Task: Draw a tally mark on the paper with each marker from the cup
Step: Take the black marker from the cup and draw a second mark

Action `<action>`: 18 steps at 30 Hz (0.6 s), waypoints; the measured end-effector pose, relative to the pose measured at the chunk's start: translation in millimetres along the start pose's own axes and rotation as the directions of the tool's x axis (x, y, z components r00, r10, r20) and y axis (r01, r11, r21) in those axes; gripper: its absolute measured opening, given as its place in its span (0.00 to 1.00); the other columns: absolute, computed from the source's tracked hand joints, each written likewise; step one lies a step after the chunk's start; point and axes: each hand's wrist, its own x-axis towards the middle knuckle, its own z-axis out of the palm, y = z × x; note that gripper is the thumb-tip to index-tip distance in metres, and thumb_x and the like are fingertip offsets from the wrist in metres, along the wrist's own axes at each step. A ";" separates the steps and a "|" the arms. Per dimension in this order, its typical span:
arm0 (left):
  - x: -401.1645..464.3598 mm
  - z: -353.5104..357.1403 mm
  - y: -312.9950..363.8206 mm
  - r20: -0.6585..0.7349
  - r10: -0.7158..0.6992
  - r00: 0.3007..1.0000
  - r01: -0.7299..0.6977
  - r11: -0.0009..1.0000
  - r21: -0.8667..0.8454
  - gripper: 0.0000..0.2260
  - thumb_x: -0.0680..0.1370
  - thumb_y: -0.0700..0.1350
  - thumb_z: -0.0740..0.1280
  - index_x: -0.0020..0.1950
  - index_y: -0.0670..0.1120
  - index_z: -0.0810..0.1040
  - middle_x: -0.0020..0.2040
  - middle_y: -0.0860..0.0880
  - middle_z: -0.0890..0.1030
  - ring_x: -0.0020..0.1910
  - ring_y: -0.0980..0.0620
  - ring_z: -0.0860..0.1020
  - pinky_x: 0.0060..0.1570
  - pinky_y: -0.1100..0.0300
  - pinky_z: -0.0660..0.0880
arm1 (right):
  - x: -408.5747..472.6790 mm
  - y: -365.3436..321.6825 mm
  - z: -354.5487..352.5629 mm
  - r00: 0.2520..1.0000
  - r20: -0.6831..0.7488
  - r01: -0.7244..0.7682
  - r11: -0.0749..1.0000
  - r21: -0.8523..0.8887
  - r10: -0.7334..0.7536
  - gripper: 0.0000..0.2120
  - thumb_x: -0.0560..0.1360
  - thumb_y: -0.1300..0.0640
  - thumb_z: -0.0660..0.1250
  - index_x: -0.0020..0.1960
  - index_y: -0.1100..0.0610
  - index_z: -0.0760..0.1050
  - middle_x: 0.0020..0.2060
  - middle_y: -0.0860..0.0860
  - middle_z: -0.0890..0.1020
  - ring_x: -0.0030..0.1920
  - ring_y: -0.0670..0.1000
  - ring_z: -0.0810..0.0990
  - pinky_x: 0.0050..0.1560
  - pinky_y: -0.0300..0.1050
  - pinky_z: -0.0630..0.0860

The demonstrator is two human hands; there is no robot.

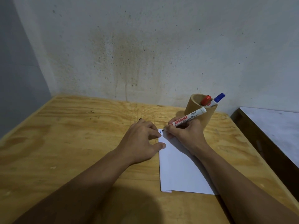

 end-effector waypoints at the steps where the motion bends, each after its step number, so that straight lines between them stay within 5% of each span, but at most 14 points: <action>1: -0.1 -0.3 0.3 0.001 -0.002 1.000 0.002 1.000 0.001 0.17 0.69 0.56 0.72 0.54 0.49 0.83 0.50 0.53 0.80 0.50 0.54 0.72 0.51 0.53 0.72 | 0.3 0.3 0.2 1.000 0.000 0.000 1.000 0.001 0.000 0.04 0.69 0.67 0.74 0.42 0.67 0.81 0.39 0.62 0.85 0.42 0.60 0.85 0.46 0.54 0.84; 18: -1.4 -1.0 2.1 0.009 -0.029 1.000 0.029 1.000 -0.012 0.17 0.69 0.56 0.72 0.53 0.49 0.83 0.50 0.53 0.80 0.52 0.55 0.72 0.53 0.51 0.72 | 1.2 1.5 -0.6 0.999 0.042 0.027 0.999 -0.024 -0.026 0.02 0.68 0.67 0.74 0.40 0.66 0.82 0.37 0.62 0.84 0.40 0.59 0.85 0.43 0.54 0.84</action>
